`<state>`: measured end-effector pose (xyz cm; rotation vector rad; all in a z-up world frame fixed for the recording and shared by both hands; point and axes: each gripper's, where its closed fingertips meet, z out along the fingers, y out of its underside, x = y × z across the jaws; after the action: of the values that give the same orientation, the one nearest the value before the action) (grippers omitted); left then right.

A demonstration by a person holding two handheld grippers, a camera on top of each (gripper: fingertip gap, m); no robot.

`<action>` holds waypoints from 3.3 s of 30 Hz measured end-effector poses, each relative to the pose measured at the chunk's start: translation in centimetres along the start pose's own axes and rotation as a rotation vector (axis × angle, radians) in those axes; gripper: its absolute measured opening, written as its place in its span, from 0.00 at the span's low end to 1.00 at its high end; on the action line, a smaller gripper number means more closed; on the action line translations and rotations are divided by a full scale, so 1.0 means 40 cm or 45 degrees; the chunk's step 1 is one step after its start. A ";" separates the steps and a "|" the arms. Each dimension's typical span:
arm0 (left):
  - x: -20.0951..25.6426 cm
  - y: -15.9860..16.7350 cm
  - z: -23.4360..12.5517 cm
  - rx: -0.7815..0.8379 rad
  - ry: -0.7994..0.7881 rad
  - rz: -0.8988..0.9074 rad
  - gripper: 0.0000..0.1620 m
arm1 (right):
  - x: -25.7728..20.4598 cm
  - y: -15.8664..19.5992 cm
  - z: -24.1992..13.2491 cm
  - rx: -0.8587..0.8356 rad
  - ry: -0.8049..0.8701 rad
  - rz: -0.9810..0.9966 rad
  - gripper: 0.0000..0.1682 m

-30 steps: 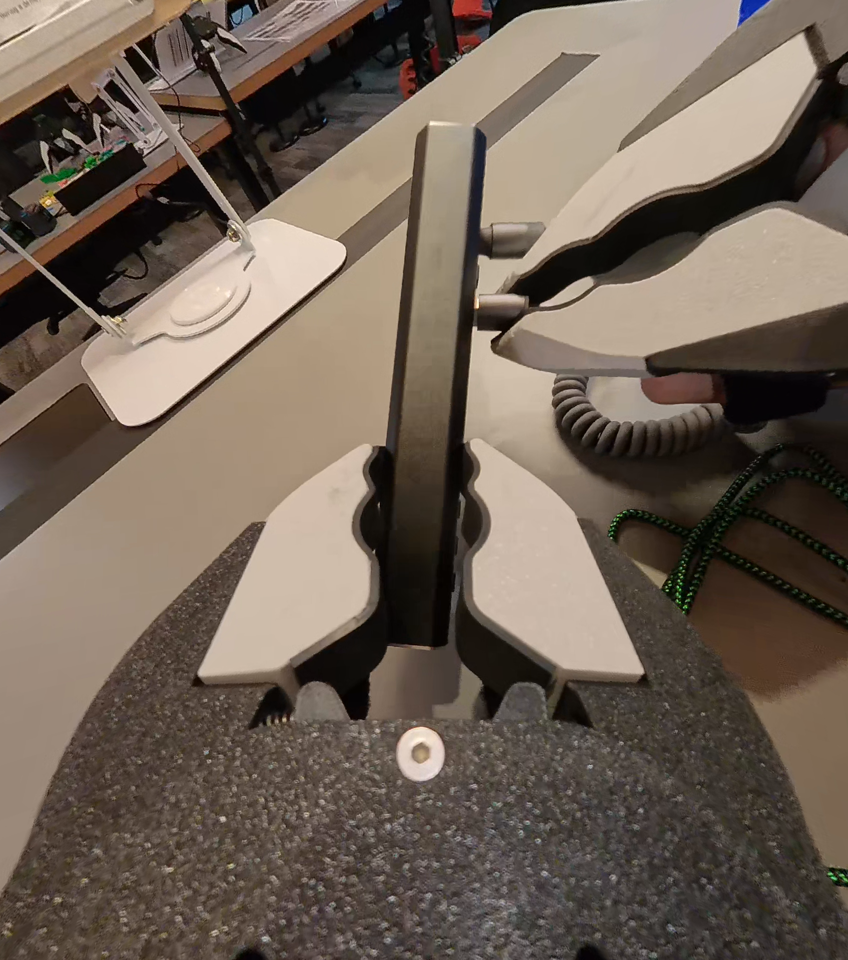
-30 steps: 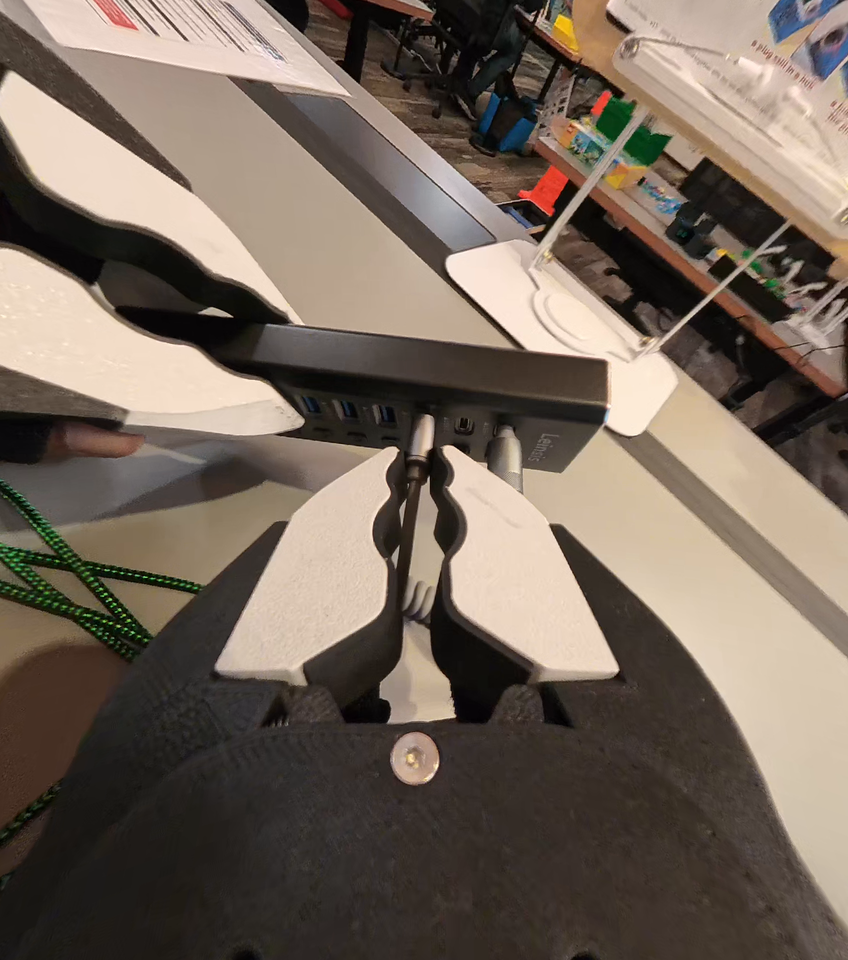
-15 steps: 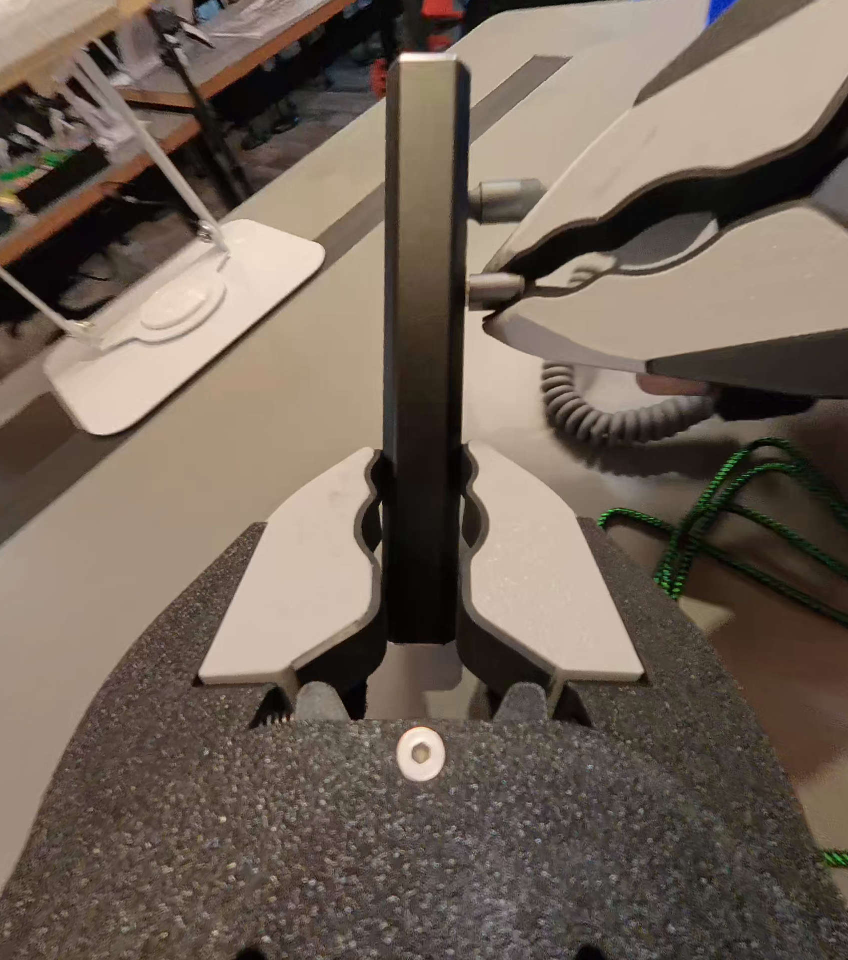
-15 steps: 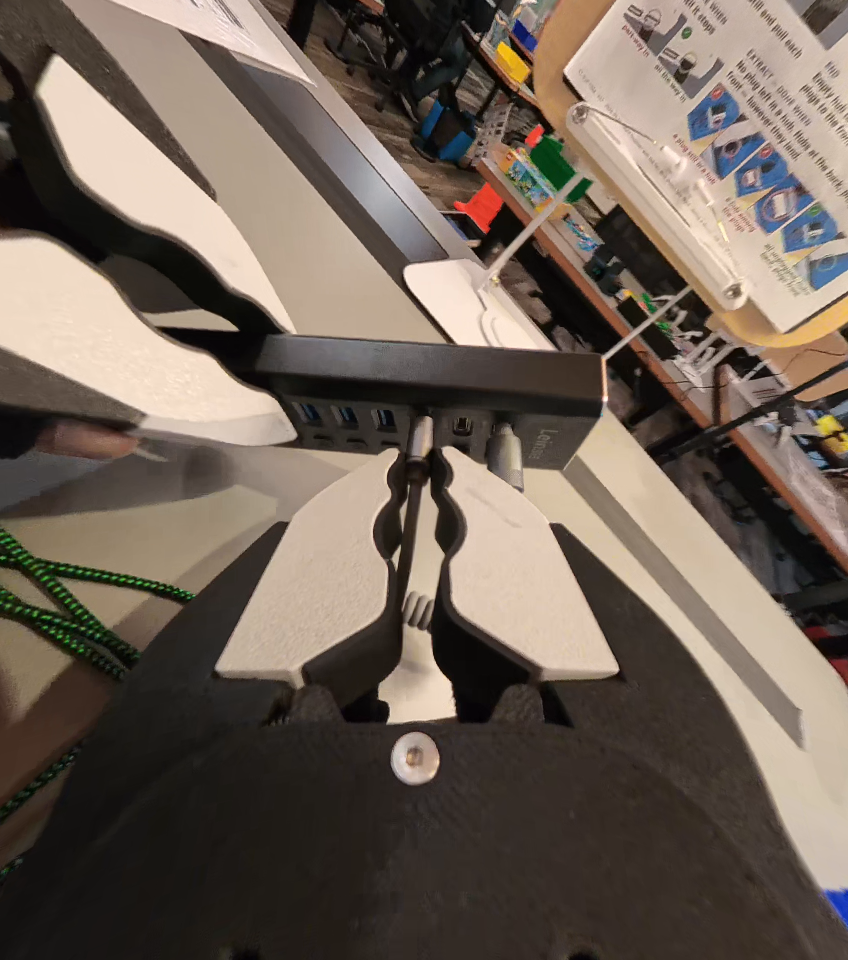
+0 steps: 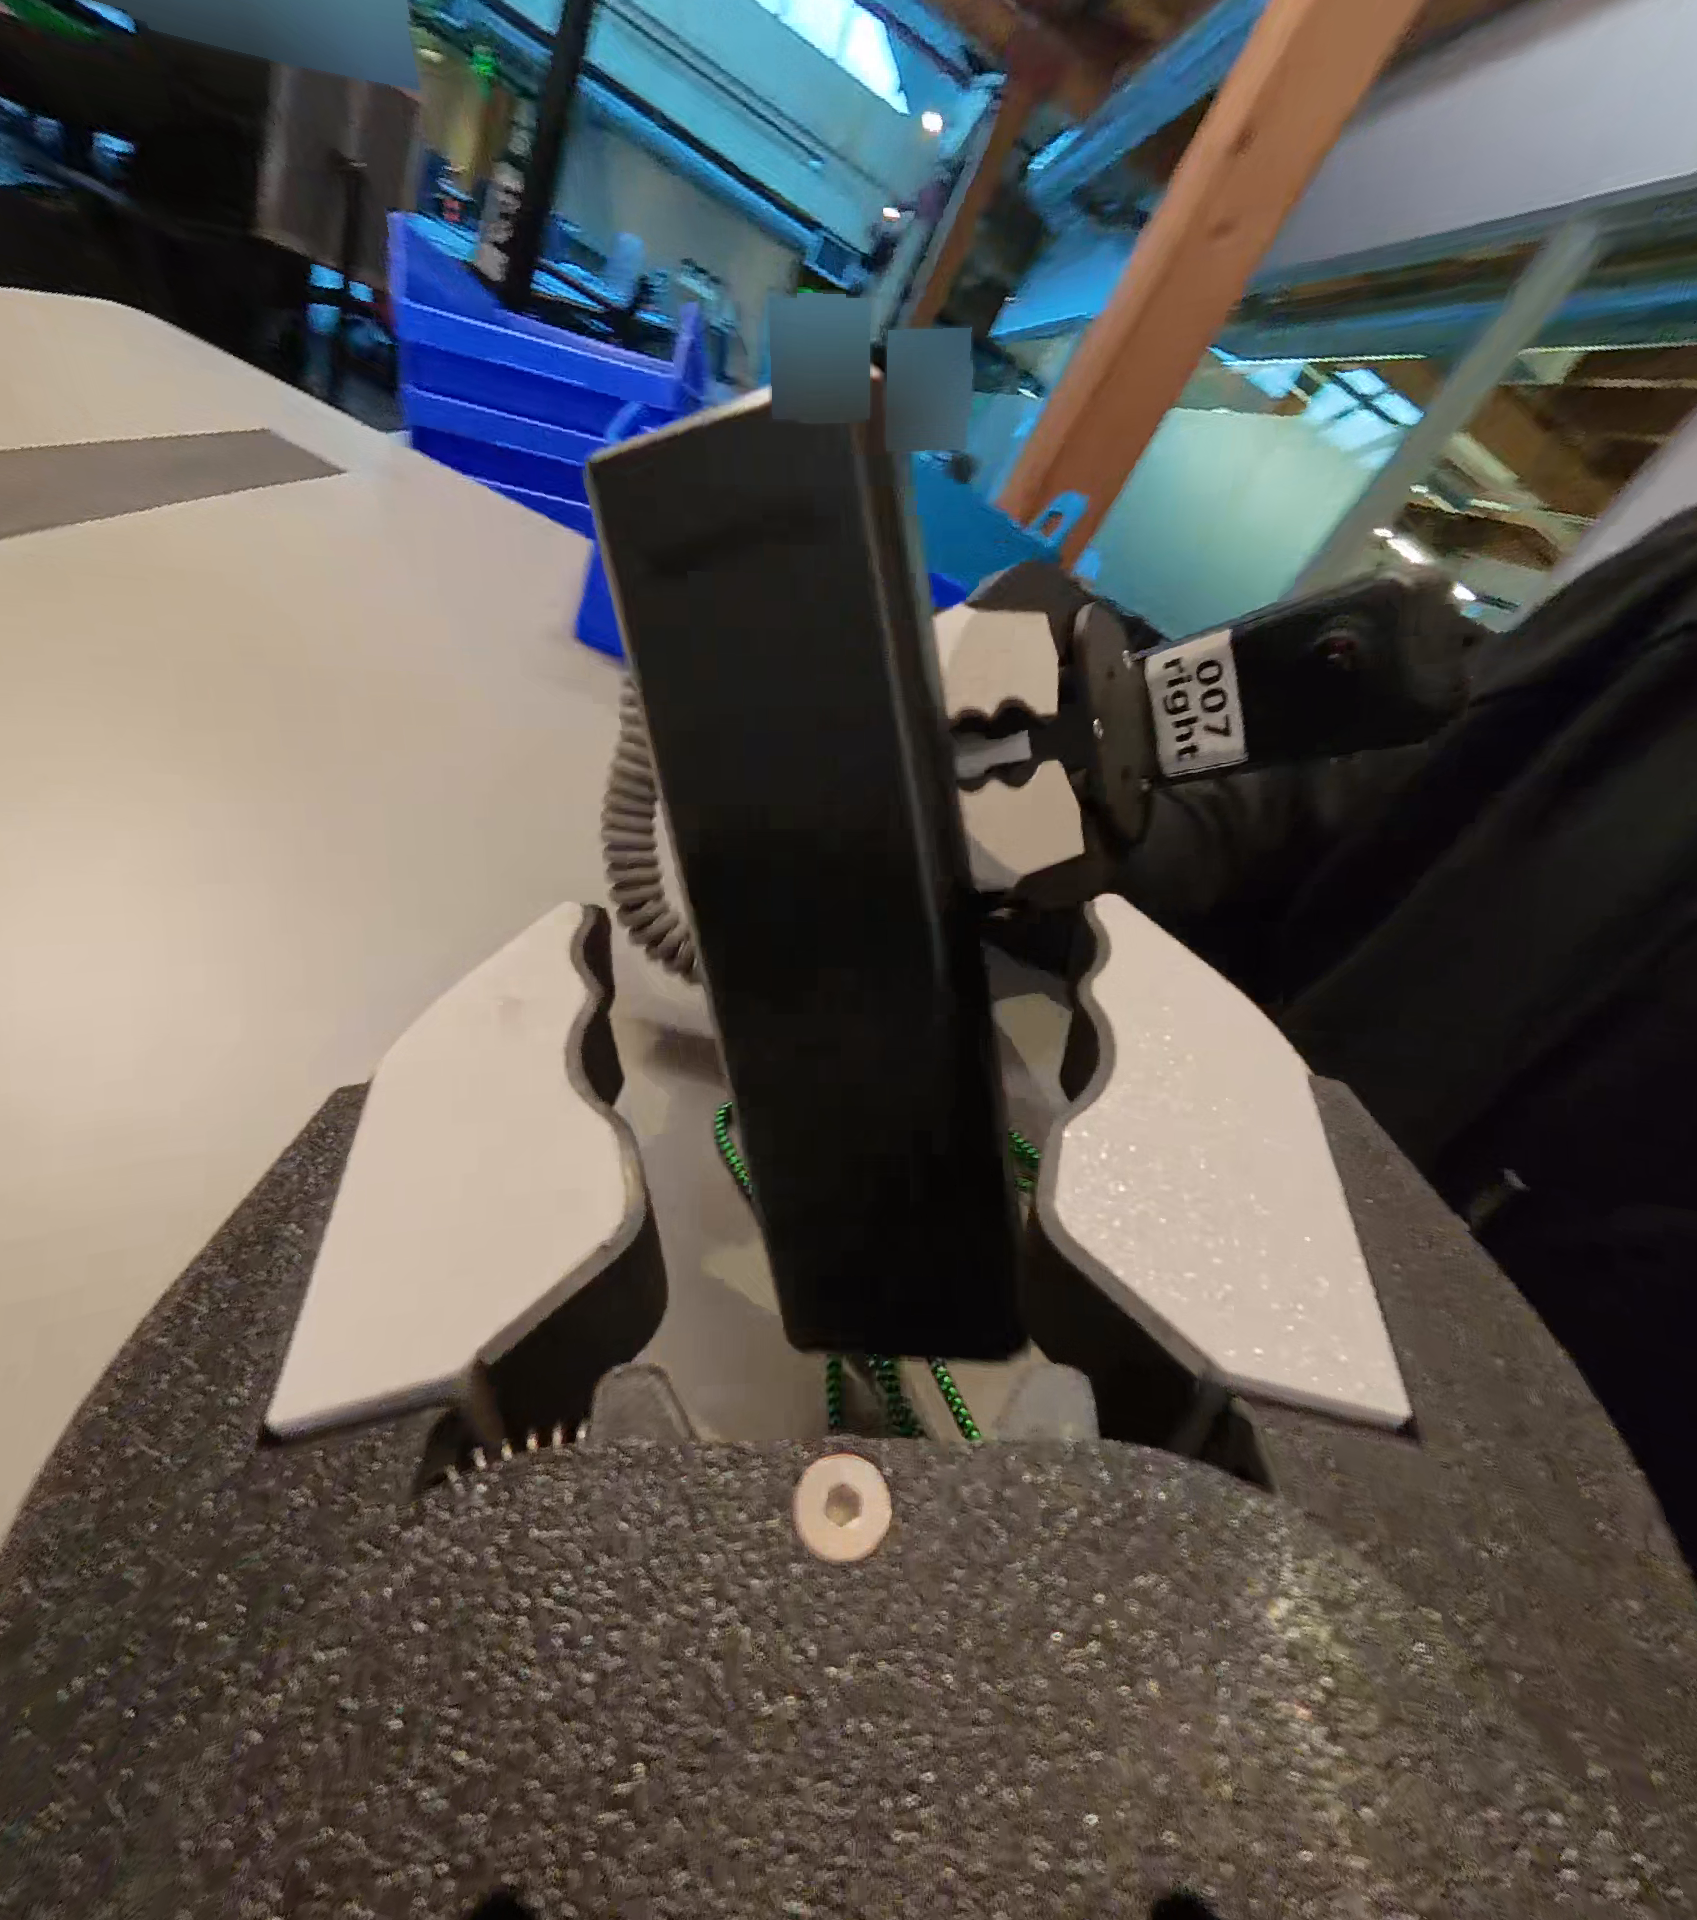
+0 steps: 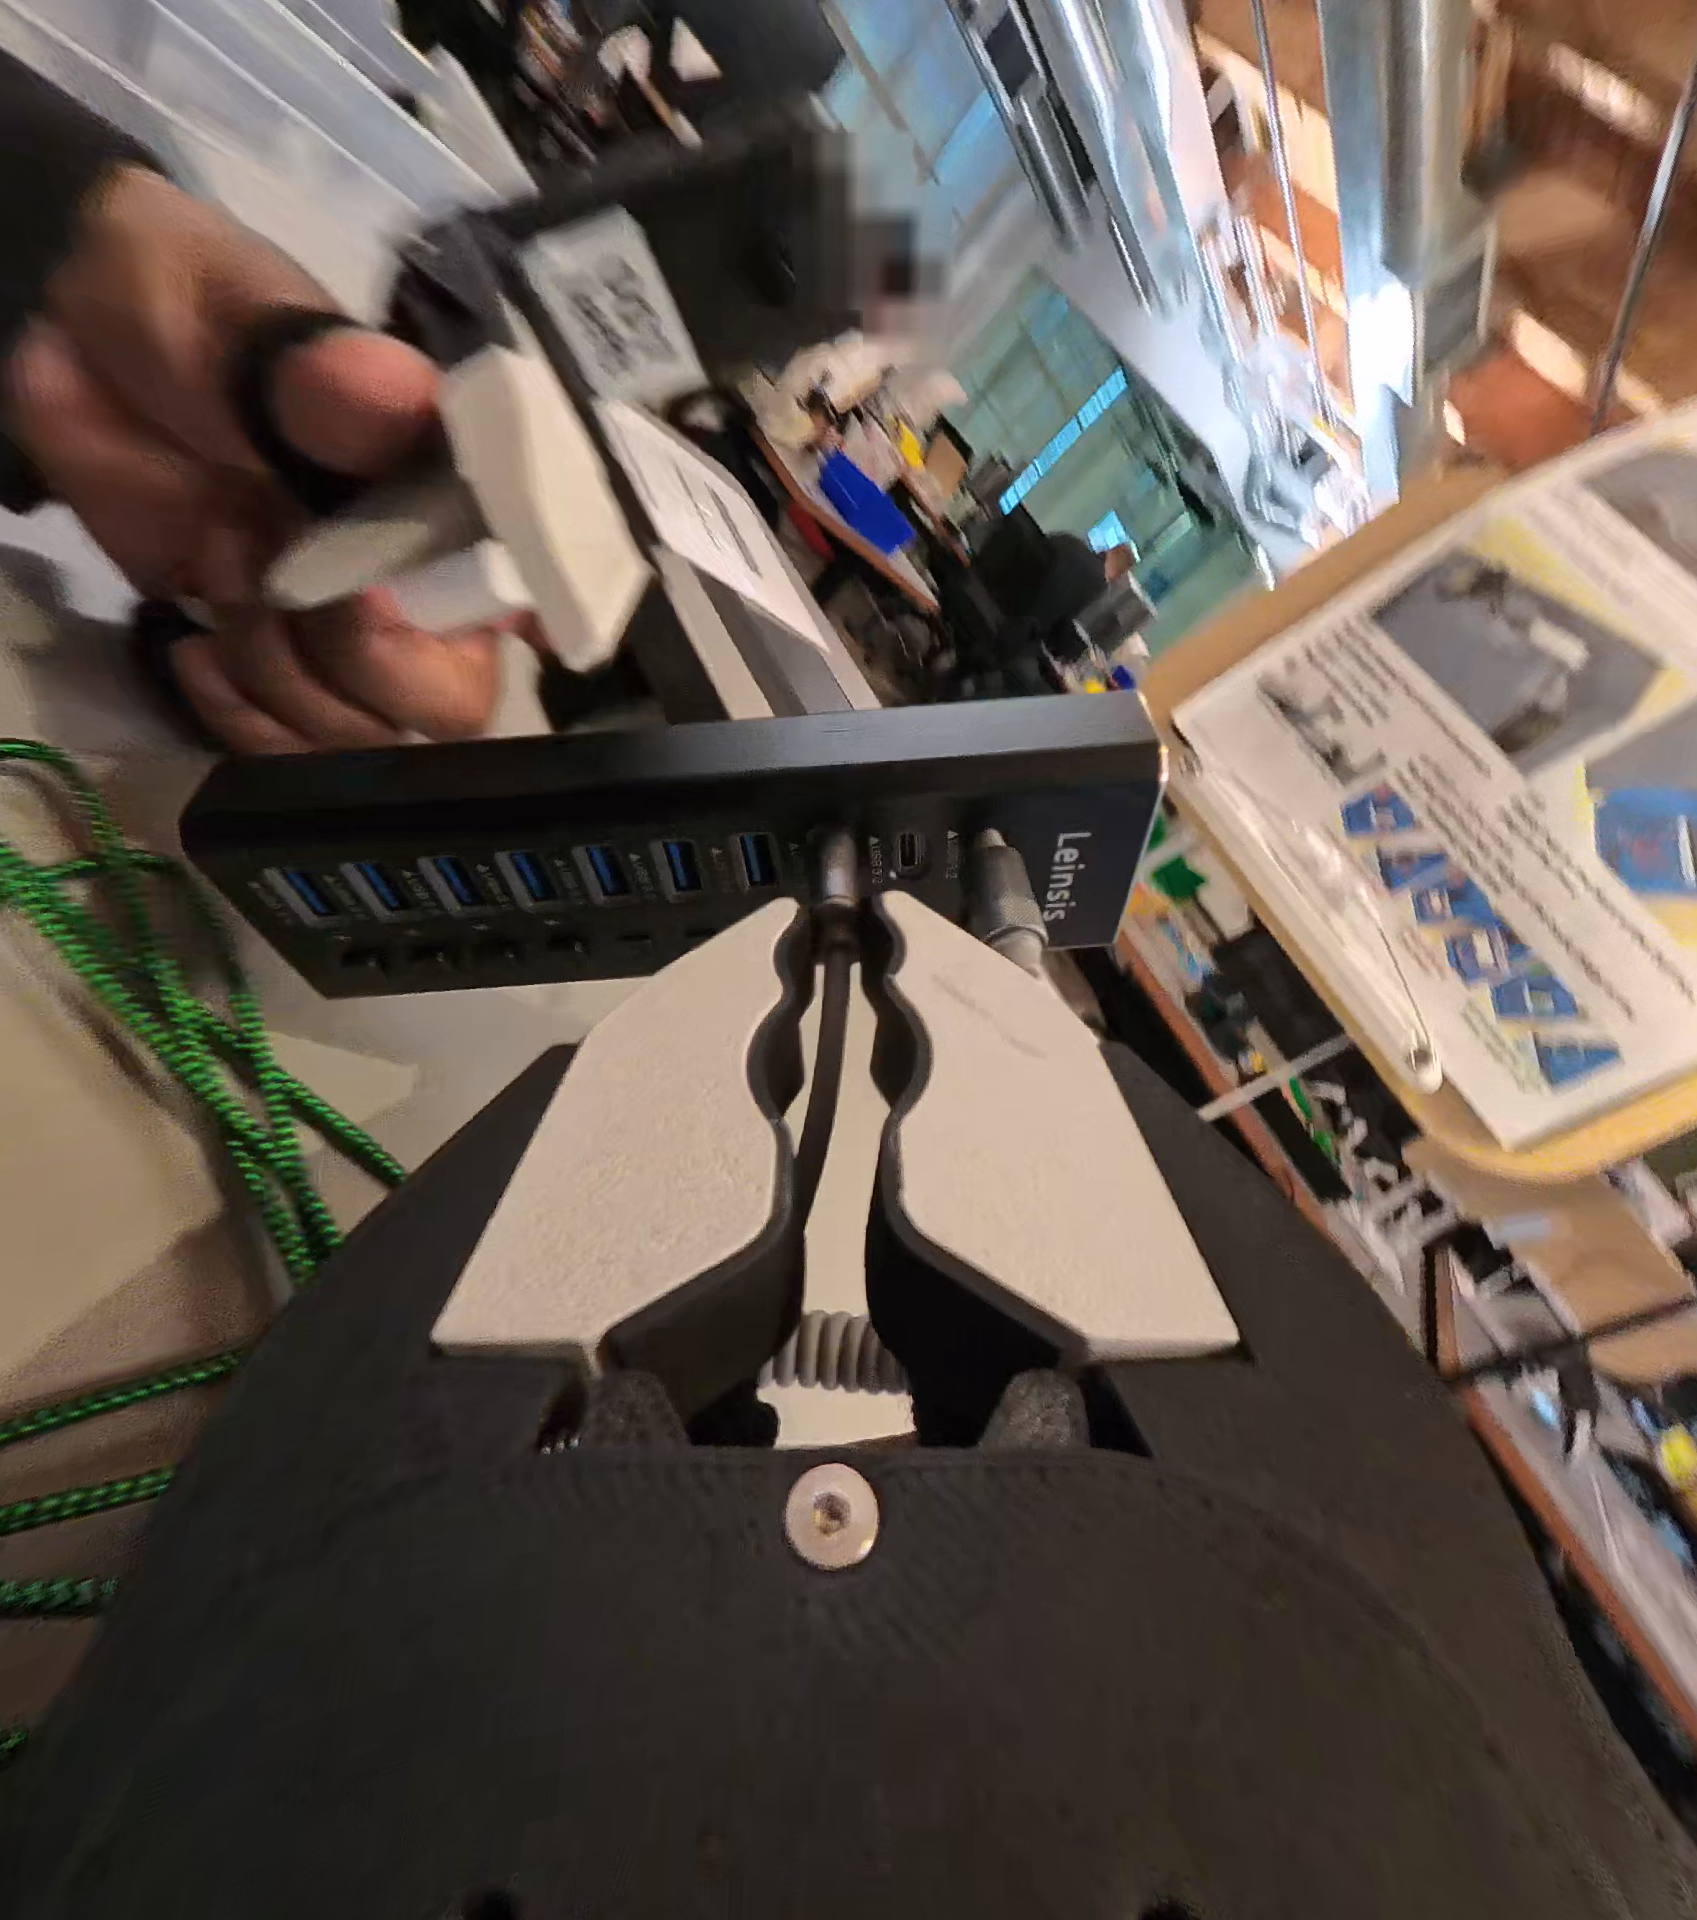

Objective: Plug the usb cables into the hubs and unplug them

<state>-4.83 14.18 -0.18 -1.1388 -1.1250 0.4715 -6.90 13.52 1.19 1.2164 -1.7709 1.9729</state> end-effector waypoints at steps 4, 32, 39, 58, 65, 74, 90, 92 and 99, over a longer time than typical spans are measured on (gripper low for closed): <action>0.067 0.080 0.049 -0.275 0.209 -0.008 0.48 | -0.058 -0.052 -0.006 0.087 -0.066 -0.127 0.05; 0.045 0.019 0.059 -0.045 0.021 0.172 0.45 | -0.022 -0.056 -0.007 -0.029 0.128 -0.227 0.04; 0.049 0.035 0.054 -0.110 0.011 0.207 0.45 | -0.037 -0.056 -0.014 -0.025 0.068 -0.235 0.04; 0.015 -0.104 -0.162 0.370 -0.082 0.008 0.44 | 0.035 -0.072 -0.077 0.050 0.154 -0.270 0.04; 0.026 -0.088 -0.059 0.402 0.005 -0.123 0.44 | -0.059 -0.061 -0.025 -0.019 -0.008 -0.219 0.04; 0.013 -0.087 -0.030 0.487 0.054 -0.287 0.44 | -0.125 -0.047 -0.005 -0.104 -0.124 -0.251 0.04; 0.077 -0.092 0.014 0.322 -0.025 -0.178 0.44 | -0.098 -0.108 -0.036 0.290 -0.241 0.237 0.04; 0.079 -0.093 0.016 0.349 0.011 -0.232 0.45 | -0.099 -0.113 -0.036 0.308 -0.266 0.293 0.04; 0.083 -0.089 0.020 0.374 0.063 -0.290 0.44 | -0.120 -0.100 -0.026 0.246 -0.302 0.254 0.04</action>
<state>-4.94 15.74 4.52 -0.7535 -1.0866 0.4129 -1.70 17.14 0.81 1.4375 -1.9145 2.2373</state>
